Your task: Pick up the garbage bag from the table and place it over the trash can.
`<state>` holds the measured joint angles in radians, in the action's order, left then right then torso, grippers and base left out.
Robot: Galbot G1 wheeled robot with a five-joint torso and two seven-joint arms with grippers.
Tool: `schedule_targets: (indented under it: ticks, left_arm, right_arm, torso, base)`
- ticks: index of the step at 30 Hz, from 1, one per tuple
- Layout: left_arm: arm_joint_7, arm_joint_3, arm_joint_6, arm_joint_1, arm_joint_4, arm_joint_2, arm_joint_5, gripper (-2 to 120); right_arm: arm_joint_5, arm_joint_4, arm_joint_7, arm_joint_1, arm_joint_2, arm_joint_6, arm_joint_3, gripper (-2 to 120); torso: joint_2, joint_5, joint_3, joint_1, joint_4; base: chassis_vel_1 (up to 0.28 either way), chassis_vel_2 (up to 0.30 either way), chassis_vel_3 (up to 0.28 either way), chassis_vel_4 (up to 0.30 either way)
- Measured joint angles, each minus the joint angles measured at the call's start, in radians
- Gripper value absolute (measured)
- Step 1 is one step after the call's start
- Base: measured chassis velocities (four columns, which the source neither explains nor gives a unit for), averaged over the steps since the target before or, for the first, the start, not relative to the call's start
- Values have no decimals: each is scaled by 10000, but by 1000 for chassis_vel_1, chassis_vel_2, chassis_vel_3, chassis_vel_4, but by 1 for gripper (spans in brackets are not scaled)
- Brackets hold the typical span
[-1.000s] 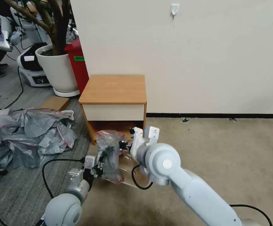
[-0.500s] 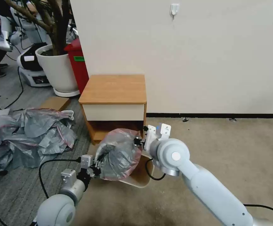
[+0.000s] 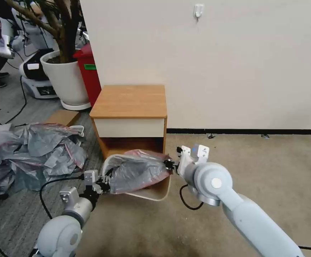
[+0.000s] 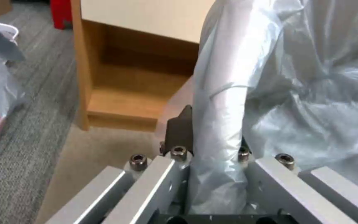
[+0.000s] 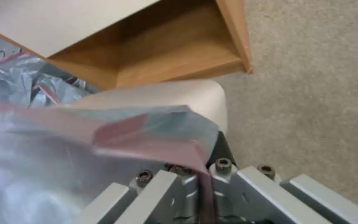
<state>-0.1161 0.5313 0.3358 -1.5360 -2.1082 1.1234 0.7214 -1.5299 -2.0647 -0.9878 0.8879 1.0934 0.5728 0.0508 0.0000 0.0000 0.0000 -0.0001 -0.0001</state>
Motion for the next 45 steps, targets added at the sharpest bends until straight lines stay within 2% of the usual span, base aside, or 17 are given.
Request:
schedule_targets:
  ticks: [11,17,19,31,35,38,40,43,45]
  left_arm:
    - [-248,42,13,198,49,166,503,4]
    - [-935,-140,49,452,126,446,894,4]
    - [-1197,-182,87,514,228,565,895,4]
    - [-1369,-179,247,761,381,481,914,4]
    - [-1509,-263,247,927,546,645,920,4]
    - [-1517,-269,246,990,604,751,938,4]
    - [-1516,-269,232,996,643,754,922,4]
    - [-1505,-258,118,1110,768,801,918,4]
    - [-1504,-258,110,1156,809,802,920,4]
  right_arm:
    - [-4,-229,301,627,-287,214,-446,0]
    - [48,-369,319,861,-216,297,-462,0]
    - [464,-392,498,1068,-220,323,-413,0]
    - [2257,-221,1392,1406,-310,-86,-132,2]
    - [2594,-329,1457,1421,-342,20,9,10]
    - [3170,-215,1634,1402,-491,277,8,24]
    - [3256,-198,1653,1383,-505,322,-69,28]
    - [4055,-57,1844,1258,-662,373,-293,43]
    - [4321,-50,1976,1273,-788,362,-316,46]
  torso:
    - [-1,0,0,0,1]
    - [0,0,0,0,1]
    - [0,0,0,0,1]
    - [0,0,0,0,2]
    - [-1,-2,0,1,1]
    - [0,0,0,0,0]
    - [0,0,0,0,0]
    - [0,0,1,0,3]
    - [0,0,1,0,2]
  base:
    - [0,0,0,0]
    - [0,0,0,0]
    - [0,0,0,0]
    - [0,0,0,0]
    - [0,0,0,0]
    - [0,0,0,0]
    - [0,0,0,0]
    - [0,0,0,0]
    - [0,0,0,0]
